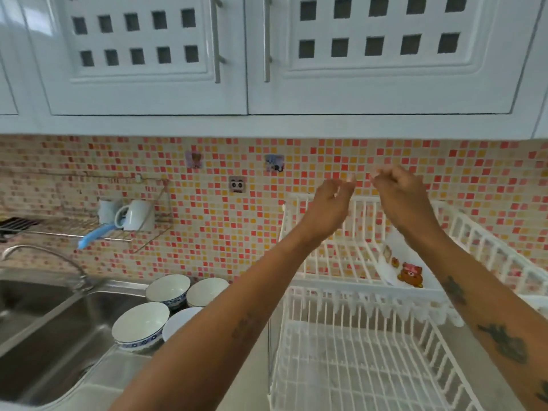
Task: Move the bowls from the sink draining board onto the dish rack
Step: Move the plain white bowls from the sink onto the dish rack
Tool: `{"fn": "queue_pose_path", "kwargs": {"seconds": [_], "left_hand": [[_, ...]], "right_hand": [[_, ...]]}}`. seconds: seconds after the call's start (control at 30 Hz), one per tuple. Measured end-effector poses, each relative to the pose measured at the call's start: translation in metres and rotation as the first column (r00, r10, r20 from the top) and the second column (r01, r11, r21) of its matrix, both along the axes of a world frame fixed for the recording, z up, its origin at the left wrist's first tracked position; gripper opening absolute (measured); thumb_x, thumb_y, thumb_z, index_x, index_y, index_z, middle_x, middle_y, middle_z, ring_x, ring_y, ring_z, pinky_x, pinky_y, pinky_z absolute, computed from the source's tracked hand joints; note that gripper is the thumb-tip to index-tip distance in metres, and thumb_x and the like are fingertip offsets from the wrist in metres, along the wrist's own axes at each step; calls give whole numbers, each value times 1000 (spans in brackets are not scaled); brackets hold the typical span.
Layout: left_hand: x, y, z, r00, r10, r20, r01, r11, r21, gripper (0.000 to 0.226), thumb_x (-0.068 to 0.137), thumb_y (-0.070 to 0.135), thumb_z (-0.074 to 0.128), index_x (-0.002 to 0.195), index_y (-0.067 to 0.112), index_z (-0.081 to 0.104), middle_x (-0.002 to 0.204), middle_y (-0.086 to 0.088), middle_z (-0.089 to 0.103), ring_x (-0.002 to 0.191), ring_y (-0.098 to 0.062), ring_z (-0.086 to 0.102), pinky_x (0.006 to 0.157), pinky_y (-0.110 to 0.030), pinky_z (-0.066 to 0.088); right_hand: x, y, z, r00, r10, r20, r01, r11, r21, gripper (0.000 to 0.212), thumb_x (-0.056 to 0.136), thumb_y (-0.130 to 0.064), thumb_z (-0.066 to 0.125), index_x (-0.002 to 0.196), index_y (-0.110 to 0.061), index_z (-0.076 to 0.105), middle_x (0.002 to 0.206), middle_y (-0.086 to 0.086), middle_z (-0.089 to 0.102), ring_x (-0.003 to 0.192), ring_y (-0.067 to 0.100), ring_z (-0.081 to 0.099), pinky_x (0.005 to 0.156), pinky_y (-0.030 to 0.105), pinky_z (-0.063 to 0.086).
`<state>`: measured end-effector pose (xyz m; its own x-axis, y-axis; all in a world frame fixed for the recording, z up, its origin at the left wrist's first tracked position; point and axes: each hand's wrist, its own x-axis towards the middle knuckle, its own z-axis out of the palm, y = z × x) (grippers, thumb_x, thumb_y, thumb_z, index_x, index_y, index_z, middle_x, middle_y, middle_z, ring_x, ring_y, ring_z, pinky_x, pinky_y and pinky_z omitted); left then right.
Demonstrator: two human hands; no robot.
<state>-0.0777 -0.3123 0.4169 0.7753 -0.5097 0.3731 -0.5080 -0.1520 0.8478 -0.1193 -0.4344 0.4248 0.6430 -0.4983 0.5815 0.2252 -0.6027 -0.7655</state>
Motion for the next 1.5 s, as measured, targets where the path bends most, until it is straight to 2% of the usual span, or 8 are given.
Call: {"fn": "queue_pose_path", "kwargs": {"seconds": [0.13,0.37,0.5,0.9,1.03,1.2,1.3,1.5], "left_hand": [[26,86,10,990,144,8,-139,965,-224,54,104,46,27,139,12,50,152,-14,43,135,-19,44,116,-41,32],[77,253,-23,826,487,-283,-564,718,-409,53,104,45,25,124,10,59,123,-9,64,112,-24,57,97,-36,46],[103,317,-60,723,528,-445,-687,617,-384,47,104,45,23,120,14,54,112,-8,60,97,-19,54,88,-33,43],[182,364,-251,412,518,-750,-808,589,-37,58,101,54,24,98,8,59,105,-11,58,88,-22,53,77,-33,44],[191,356,-321,266,473,-840,-743,655,134,74,100,56,26,129,-5,54,101,-16,58,70,-22,49,55,-25,36],[192,328,-354,256,355,-899,-673,733,98,63,102,52,24,141,8,46,85,-16,58,63,-21,50,47,-19,31],[197,312,-358,260,247,-934,-674,739,8,54,102,51,27,135,17,51,129,-15,60,73,-25,71,43,-21,41],[200,292,-357,259,182,-949,-754,651,-81,45,106,34,32,138,7,48,120,-16,57,67,-22,60,33,-20,49]], "right_hand": [[29,89,9,957,235,170,-249,966,63,22,94,-32,48,108,-22,62,78,-13,47,66,-4,41,62,20,36],[75,258,-18,772,619,148,-635,764,113,22,95,-26,49,110,-18,63,124,0,61,109,6,57,85,13,44],[106,316,-48,707,705,54,-702,691,174,23,96,-24,48,111,-15,64,118,-1,62,95,2,56,72,5,43],[232,316,-201,747,511,-426,-319,837,444,42,97,-31,41,129,-8,54,130,8,55,106,20,50,89,31,37],[254,292,-270,675,432,-598,-151,874,462,47,99,-32,37,134,-2,49,135,19,54,120,33,52,93,35,40],[266,278,-326,561,461,-688,-87,859,504,49,100,-35,36,141,-9,41,143,15,48,129,30,46,95,31,36],[272,282,-340,495,491,-717,-68,845,531,50,101,-33,34,144,-8,37,146,14,43,133,29,42,101,32,34],[276,286,-357,554,478,-681,-29,829,558,45,99,-30,37,141,-14,41,142,14,48,122,30,49,96,34,41]]}}
